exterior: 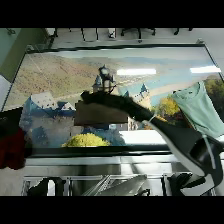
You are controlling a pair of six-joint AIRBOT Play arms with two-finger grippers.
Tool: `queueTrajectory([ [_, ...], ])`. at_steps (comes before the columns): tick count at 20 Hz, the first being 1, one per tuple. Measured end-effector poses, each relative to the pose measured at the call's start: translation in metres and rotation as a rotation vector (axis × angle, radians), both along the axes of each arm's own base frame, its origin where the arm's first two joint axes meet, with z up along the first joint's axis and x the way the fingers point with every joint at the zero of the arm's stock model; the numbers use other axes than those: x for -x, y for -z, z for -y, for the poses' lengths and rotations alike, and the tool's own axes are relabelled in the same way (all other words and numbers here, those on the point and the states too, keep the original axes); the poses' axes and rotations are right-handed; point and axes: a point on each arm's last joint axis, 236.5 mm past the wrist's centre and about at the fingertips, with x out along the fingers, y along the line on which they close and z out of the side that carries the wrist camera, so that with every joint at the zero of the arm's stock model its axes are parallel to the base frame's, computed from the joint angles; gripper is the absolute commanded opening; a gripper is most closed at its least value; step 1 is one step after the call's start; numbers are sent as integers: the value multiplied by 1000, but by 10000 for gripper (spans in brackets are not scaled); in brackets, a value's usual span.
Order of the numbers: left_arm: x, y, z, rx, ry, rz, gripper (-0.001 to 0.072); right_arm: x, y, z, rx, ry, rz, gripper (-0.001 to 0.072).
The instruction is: Fold the shirts.
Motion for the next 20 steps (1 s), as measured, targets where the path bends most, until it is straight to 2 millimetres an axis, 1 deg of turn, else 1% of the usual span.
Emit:
queueTrajectory([
  [2, -3, -2, -1, 7, 0, -10, 17, -19, -9, 67, 43, 16, -71, 625],
  [3, -6, -3, -2, 7, 3, -19, 18, -26, -10, 103, 63, 30, -117, 625],
  [4, -9, -3, -3, 9, 6, -31, 17, -28, -5, 138, 81, 41, -179, 625],
  [6, -15, 1, -5, 16, 16, -65, 18, -20, 19, 192, 113, 49, -321, 625],
  [7, -18, 3, -6, 20, 19, -79, 17, -13, 33, 211, 121, 48, -391, 625],
  [8, -21, 6, -7, 23, 21, -94, 17, -4, 52, 224, 133, 32, -464, 625],
  [9, -23, 9, -7, 27, 24, -110, 17, 7, 69, 230, 138, 6, -533, 625],
  [11, -27, 15, -9, 34, 30, -139, 18, 21, 98, 232, 121, -40, -637, 625],
  [13, -29, 21, -9, 37, 38, -163, 17, 32, 122, 223, 93, -87, -712, 625],
  [15, -30, 23, -9, 36, 43, -174, 17, 39, 141, 210, 77, -120, -755, 625],
  [17, -31, 25, -9, 32, 47, -178, 18, 43, 153, 198, 72, -139, -769, 623],
  [19, -31, 25, -10, 30, 49, -179, 17, 45, 159, 184, 63, -149, -771, 620],
  [20, -32, 25, -10, 26, 51, -178, 17, 45, 161, 178, 60, -151, -765, 572],
])
